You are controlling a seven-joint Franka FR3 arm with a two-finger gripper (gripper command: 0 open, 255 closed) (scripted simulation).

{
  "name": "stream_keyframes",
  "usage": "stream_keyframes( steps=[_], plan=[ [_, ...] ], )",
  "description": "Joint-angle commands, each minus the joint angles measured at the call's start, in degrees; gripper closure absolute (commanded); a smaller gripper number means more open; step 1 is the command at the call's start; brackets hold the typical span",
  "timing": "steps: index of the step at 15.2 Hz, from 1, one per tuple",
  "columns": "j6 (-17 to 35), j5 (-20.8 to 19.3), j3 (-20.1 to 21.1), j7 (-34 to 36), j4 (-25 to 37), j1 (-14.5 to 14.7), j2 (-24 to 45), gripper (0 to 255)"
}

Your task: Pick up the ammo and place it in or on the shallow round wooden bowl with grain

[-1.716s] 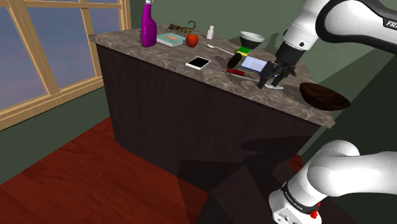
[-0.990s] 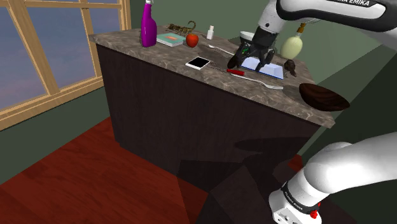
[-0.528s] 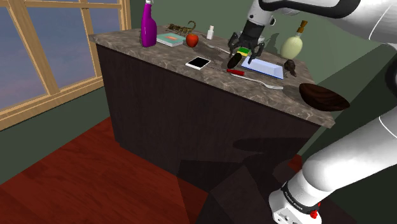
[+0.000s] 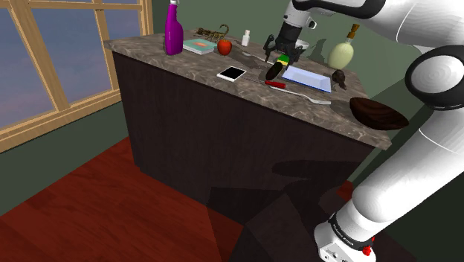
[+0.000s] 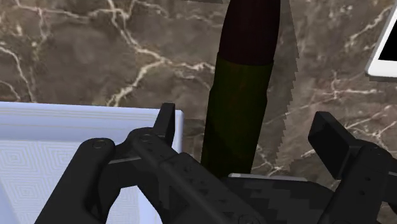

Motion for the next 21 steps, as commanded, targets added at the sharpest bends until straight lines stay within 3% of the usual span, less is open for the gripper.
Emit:
stream_keyframes(
  steps=[1, 5, 12, 13, 21],
  plan=[
    [1.46, 0.01, -0.01, 0.2, -1.54, 0.0, -0.11, 0],
    [4.34, 0.05, 0.02, 0.16, -4.83, 0.03, -0.51, 0],
    [4.33, 0.05, 0.02, 0.16, -4.8, 0.03, -0.49, 0],
    [4.33, 0.05, 0.02, 0.16, -4.8, 0.03, -0.49, 255],
    [4.33, 0.05, 0.02, 0.16, -4.8, 0.03, -0.49, 255]
  ],
)
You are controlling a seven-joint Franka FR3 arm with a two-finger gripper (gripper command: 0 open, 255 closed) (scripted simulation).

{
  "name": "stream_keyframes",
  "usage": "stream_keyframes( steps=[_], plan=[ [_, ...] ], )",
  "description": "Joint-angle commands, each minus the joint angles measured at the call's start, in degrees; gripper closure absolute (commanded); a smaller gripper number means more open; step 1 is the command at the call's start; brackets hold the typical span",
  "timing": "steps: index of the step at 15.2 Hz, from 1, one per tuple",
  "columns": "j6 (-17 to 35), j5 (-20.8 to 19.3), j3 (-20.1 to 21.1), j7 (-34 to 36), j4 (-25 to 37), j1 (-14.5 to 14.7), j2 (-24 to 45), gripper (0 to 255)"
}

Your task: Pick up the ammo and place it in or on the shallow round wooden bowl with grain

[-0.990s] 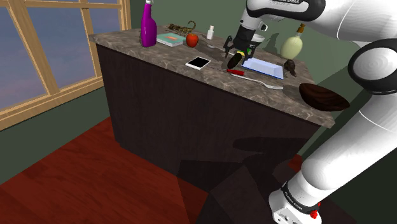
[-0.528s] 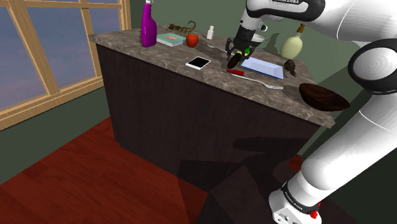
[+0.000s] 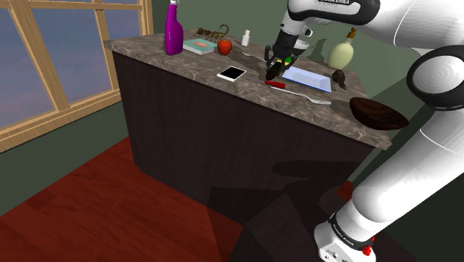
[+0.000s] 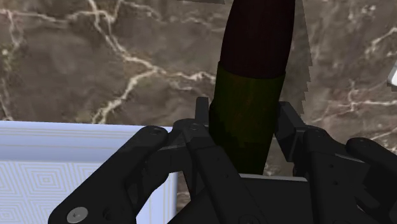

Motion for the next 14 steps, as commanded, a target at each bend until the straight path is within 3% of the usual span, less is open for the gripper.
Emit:
stream_keyframes(
  steps=[1, 14],
  plan=[
    [0.02, 0.0, 0.0, 0.0, -0.01, 0.0, 0.01, 255],
    [-11.31, -0.31, 0.08, 0.52, 15.05, 0.11, 3.74, 255]
  ],
)
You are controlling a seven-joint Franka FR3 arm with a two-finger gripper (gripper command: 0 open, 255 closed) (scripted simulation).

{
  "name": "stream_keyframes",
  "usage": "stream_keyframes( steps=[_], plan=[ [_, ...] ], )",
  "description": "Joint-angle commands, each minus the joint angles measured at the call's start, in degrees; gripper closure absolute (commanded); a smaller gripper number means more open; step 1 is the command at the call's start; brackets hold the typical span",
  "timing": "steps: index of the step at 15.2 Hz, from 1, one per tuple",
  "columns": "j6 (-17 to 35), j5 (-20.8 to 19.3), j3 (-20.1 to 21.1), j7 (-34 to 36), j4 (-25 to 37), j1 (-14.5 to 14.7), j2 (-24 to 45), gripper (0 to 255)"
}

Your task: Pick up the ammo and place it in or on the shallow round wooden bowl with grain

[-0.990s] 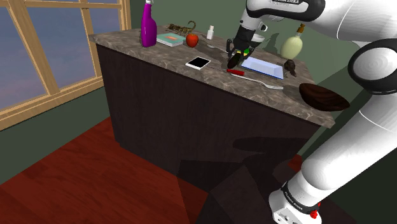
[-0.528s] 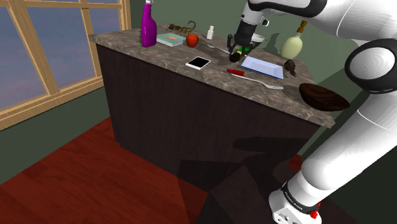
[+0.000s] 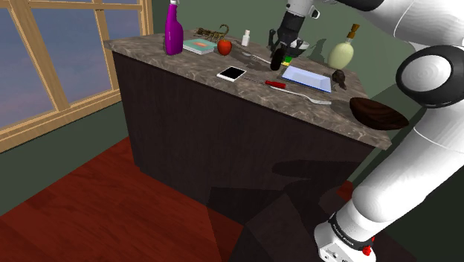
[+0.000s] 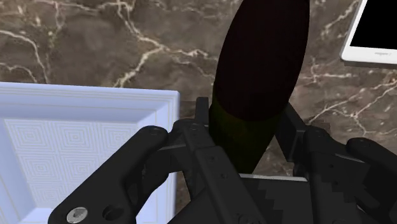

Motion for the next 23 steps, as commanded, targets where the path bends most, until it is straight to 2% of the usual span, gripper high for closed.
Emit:
stream_keyframes(
  steps=[1, 10, 13, 16, 23],
  plan=[
    [-2.05, -0.07, 0.04, 0.14, 2.83, 0.05, 0.77, 255],
    [-11.77, -0.52, 0.19, 0.67, 18.22, 0.36, 6.45, 255],
    [-9.11, 0.37, -0.64, -1.27, 6.78, -1.01, -2.29, 255],
    [-7.9, 0.91, -1.7, -3.26, -1.85, -2.03, -9.64, 255],
    [-8.24, 0.89, -4.73, -7.99, -16.29, -3.75, -24.21, 255]
  ],
)
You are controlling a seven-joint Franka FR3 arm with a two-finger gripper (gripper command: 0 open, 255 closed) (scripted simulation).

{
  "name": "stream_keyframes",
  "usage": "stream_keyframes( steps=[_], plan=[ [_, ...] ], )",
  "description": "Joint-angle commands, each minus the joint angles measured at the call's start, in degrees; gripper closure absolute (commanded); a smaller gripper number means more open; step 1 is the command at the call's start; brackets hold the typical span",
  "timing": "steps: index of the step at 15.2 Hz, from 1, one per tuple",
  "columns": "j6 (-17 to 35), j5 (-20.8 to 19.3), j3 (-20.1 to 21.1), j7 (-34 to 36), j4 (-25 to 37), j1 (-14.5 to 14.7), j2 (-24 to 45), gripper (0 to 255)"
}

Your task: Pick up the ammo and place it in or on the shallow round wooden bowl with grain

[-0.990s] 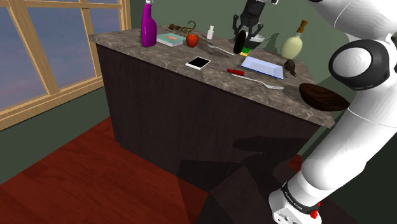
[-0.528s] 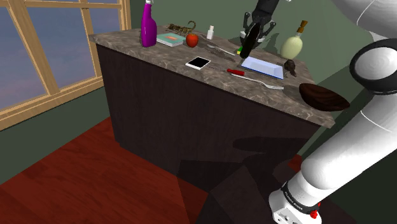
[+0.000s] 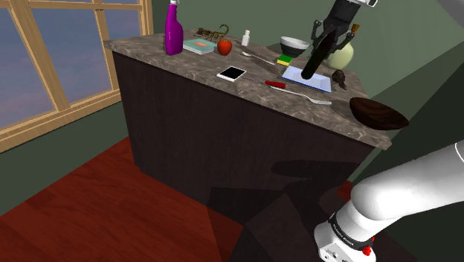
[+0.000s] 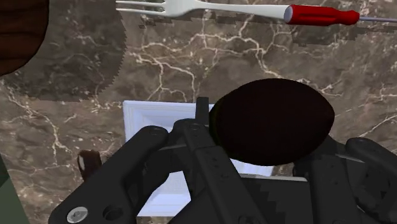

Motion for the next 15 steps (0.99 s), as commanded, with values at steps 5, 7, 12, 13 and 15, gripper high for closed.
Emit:
stream_keyframes(
  steps=[5, 7, 12, 13, 15],
  plan=[
    [-2.2, -1.1, -2.97, -4.17, -9.13, -1.27, -11.18, 255],
    [-3.37, -1.75, -4.05, -5.57, -11.37, -1.67, -14.55, 255],
    [-6.95, -3.89, -6.91, -9.25, -15.61, -2.74, -22.35, 255],
    [-7.77, -4.42, -7.51, -10.02, -16.23, -2.96, -23.8, 255],
    [-9.48, -5.54, -8.73, -11.61, -17.25, -3.4, -26.58, 255]
  ],
)
